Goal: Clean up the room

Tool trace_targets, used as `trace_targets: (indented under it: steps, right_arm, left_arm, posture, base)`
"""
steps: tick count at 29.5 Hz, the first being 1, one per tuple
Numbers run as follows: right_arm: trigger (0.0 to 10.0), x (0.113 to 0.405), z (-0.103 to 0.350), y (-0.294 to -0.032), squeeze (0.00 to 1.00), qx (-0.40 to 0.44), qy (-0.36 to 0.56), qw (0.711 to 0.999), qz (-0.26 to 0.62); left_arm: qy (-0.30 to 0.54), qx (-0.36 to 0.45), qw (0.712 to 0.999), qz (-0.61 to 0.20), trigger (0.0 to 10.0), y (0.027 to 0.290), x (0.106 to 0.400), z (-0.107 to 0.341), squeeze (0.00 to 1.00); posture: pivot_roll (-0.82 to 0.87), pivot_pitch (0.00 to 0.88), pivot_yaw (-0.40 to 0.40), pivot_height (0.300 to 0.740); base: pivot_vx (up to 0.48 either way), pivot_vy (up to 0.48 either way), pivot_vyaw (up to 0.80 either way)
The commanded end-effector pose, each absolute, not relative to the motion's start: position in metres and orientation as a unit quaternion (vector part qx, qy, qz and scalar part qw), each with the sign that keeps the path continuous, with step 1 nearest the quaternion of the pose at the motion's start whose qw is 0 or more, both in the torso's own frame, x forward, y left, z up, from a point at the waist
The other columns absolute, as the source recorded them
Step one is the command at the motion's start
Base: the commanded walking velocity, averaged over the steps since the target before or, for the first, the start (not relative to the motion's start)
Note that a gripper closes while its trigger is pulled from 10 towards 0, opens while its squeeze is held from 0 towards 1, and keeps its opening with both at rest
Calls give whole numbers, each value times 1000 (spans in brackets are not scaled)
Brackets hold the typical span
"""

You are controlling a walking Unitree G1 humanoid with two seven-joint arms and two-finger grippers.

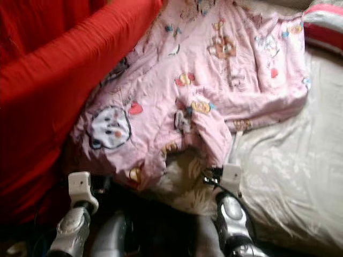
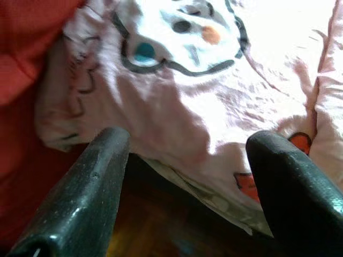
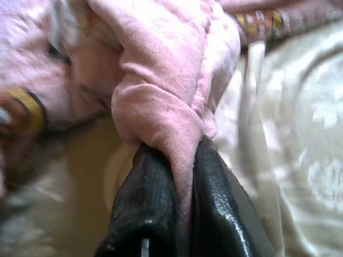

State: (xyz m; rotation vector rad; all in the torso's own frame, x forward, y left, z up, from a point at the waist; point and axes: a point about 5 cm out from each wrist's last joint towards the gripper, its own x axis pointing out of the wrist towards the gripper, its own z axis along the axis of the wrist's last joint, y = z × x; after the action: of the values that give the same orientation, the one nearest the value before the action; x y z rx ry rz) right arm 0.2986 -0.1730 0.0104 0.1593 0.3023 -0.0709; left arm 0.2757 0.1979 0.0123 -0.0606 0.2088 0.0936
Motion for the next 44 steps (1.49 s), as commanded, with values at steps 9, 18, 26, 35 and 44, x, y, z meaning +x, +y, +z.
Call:
trace_targets:
  steps: [9,18,26,35,44]
  right_arm:
    - [10000,294,7,-178,0,73,154,984,-42]
    - [10000,294,7,-175,0,69,152,985,-34]
    - [10000,294,7,-174,0,67,154,985,-34]
    - [10000,293,5,-173,0,65,158,985,-35]
    - [10000,291,3,-172,0,66,164,984,-37]
  left_arm:
    - [198,-41,975,97,10000,218,241,-24,0]
    - [244,-49,961,118,10000,222,223,-41,0]
    - [250,-50,960,114,10000,218,220,-44,0]
    - [254,-51,960,111,10000,219,219,-45,0]
    - [249,-50,961,104,10000,217,220,-44,0]
  posture:
    - [66,229,-36,740]
    - [63,237,-39,740]
    - [65,240,-39,740]
    - [68,249,-33,740]
    - [70,255,-28,740]
  base:
    - [0,0,0]
    - [0,0,0]
    - [0,0,0]
    - [0,0,0]
    - [-171,0,0]
